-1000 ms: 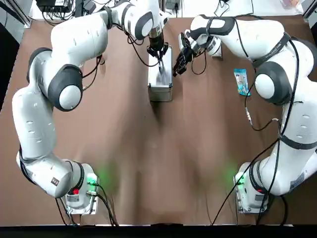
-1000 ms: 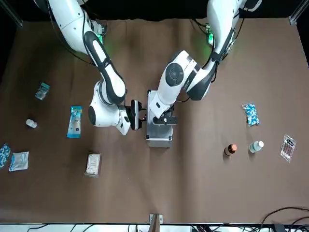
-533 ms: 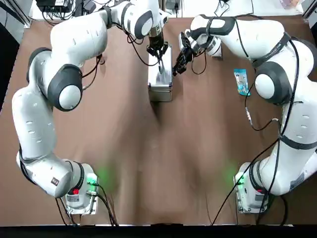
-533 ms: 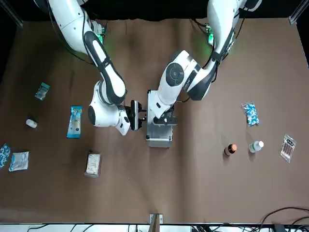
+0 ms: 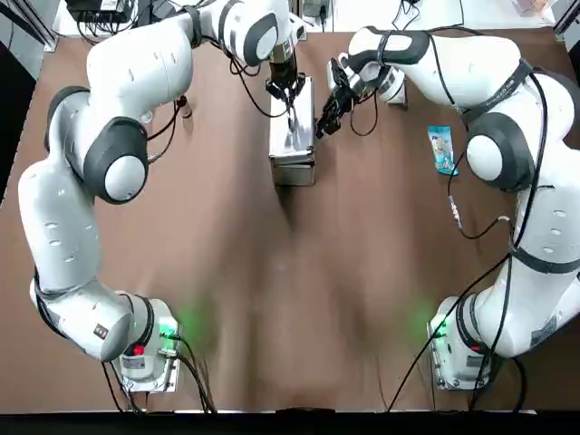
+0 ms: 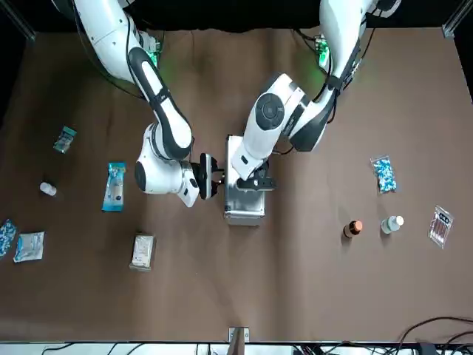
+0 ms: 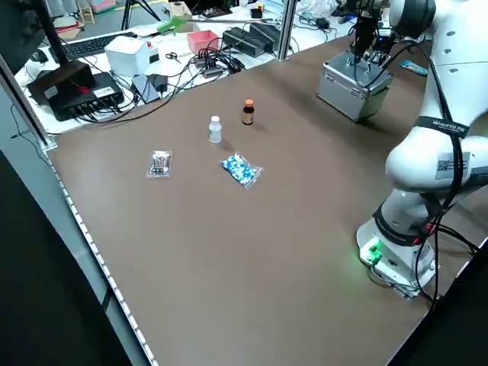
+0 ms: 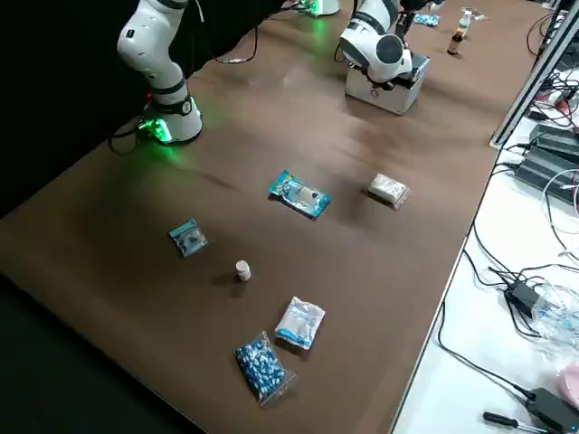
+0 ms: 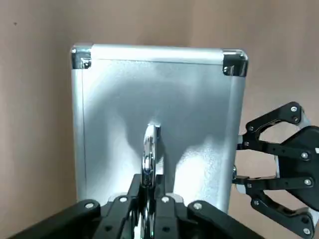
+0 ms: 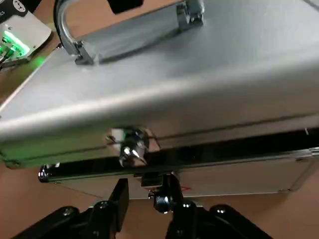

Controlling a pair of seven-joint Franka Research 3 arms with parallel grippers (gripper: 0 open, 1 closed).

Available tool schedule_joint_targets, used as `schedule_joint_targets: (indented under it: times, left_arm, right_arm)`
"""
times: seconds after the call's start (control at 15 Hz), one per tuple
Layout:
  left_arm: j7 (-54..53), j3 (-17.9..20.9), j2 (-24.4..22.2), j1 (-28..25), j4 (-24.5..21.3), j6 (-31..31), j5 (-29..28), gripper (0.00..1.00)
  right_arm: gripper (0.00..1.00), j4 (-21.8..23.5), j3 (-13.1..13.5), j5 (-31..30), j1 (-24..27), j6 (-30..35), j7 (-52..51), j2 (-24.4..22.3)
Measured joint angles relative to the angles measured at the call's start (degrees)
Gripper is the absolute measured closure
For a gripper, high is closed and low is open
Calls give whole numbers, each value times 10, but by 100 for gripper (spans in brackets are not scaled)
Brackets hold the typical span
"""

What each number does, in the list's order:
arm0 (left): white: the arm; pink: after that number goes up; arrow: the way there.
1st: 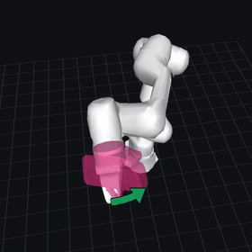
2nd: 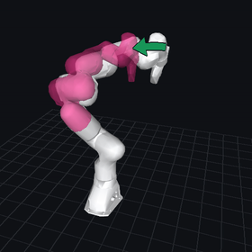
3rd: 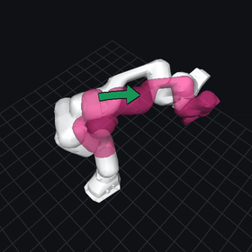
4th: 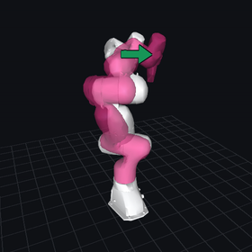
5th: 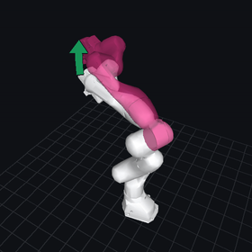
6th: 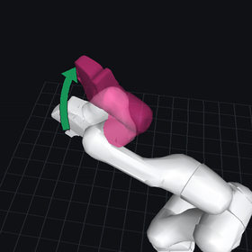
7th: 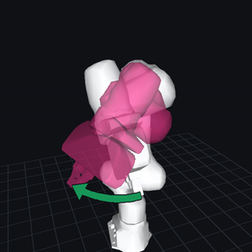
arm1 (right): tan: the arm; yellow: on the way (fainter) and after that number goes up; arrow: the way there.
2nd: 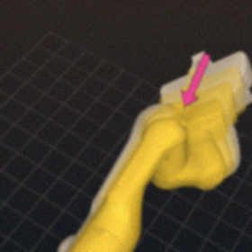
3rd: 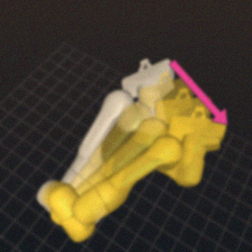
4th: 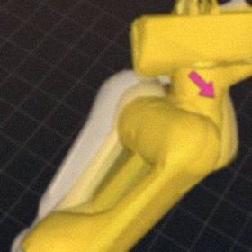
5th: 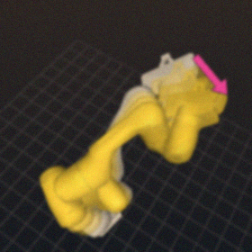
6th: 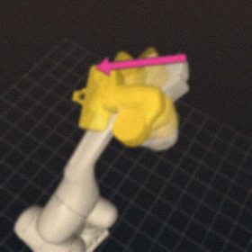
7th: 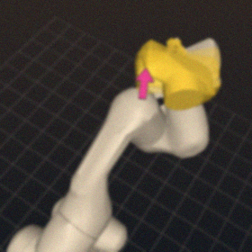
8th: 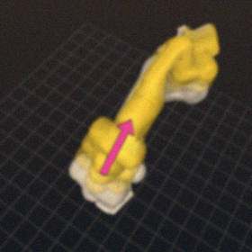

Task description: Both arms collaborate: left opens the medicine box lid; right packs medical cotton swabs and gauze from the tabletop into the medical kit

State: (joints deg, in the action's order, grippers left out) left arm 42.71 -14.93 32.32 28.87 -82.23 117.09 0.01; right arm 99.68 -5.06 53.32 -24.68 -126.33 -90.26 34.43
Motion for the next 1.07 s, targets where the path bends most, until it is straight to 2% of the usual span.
schedule_joint_targets:
  times: [0.73, 1.07]
  left_arm:
    - [-11, 3, -31, -26, 0, -63, 0, 87]
    - [-15, 3, -36, -32, -2, -71, 0, 87]
  right_arm:
    - [59, 0, 1, 0, 0, 0, 0, 0]
    - [59, 0, 1, 0, 0, 0, 0, 0]
